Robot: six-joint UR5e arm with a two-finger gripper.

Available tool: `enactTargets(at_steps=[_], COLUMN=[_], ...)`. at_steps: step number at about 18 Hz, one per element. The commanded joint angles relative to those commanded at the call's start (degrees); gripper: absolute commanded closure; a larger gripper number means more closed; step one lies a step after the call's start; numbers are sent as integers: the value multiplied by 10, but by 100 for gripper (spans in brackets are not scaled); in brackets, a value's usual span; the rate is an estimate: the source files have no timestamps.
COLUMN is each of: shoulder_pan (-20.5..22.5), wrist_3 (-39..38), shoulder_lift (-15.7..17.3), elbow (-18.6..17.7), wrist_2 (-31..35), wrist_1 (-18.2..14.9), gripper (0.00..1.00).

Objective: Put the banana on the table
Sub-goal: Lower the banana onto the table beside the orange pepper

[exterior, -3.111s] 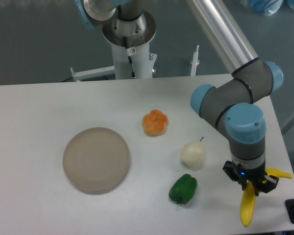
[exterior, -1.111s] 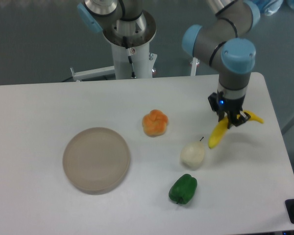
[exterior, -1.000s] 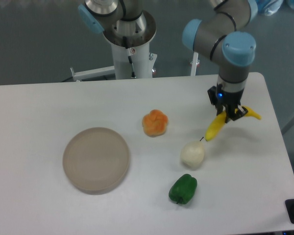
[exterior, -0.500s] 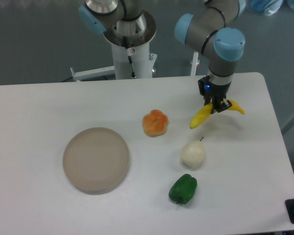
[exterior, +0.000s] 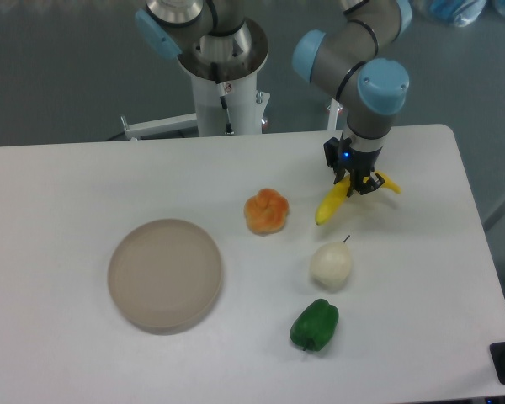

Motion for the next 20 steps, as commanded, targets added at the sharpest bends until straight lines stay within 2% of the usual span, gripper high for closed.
enactTargets(at_steps=[3,16,20], shoulder_pan=[-4,-5,-4], wrist_3=[-5,-11,-12], shoulder_lift=[-11,-25,-24], elbow=[-6,-1,0], wrist_2=[0,0,0], wrist_1=[12,13,13], gripper=[70,69,62])
